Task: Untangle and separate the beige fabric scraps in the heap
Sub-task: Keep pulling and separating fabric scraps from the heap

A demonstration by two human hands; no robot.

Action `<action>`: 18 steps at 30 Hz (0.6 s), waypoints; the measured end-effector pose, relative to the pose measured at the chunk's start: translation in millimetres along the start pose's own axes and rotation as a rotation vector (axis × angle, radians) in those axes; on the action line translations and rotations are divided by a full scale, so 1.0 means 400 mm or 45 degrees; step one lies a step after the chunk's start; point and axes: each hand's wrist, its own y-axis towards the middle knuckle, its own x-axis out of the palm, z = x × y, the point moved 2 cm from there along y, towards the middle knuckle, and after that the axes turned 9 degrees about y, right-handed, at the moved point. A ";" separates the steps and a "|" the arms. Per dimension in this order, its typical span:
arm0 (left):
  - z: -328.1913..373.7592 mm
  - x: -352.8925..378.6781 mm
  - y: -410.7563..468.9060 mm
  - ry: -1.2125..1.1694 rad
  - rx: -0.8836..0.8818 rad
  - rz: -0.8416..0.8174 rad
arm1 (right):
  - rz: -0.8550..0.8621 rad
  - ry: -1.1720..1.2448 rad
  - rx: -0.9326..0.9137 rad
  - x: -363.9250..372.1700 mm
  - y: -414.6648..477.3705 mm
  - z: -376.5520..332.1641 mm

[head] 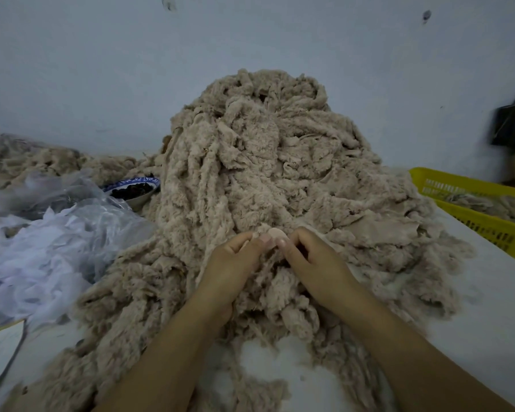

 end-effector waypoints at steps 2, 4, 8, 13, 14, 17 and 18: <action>0.004 -0.004 0.000 -0.029 -0.058 0.039 | -0.022 0.011 -0.023 -0.002 0.000 -0.005; 0.007 -0.018 0.006 -0.151 -0.098 0.074 | -0.012 -0.002 -0.046 -0.010 -0.002 -0.002; 0.009 -0.103 0.034 -0.830 -0.214 0.188 | 0.200 -0.037 0.164 -0.074 0.006 0.040; -0.009 -0.099 0.035 -0.995 -0.269 0.060 | 0.331 0.098 0.231 -0.094 -0.001 0.054; -0.008 -0.086 0.033 -1.016 -0.258 0.035 | 0.301 0.135 0.174 -0.081 -0.005 0.041; 0.000 -0.055 0.028 -1.091 -0.282 -0.008 | 0.145 0.128 -0.023 -0.044 -0.014 -0.004; 0.003 -0.046 0.027 -1.092 -0.300 -0.001 | 0.063 0.081 -0.060 -0.029 -0.013 -0.013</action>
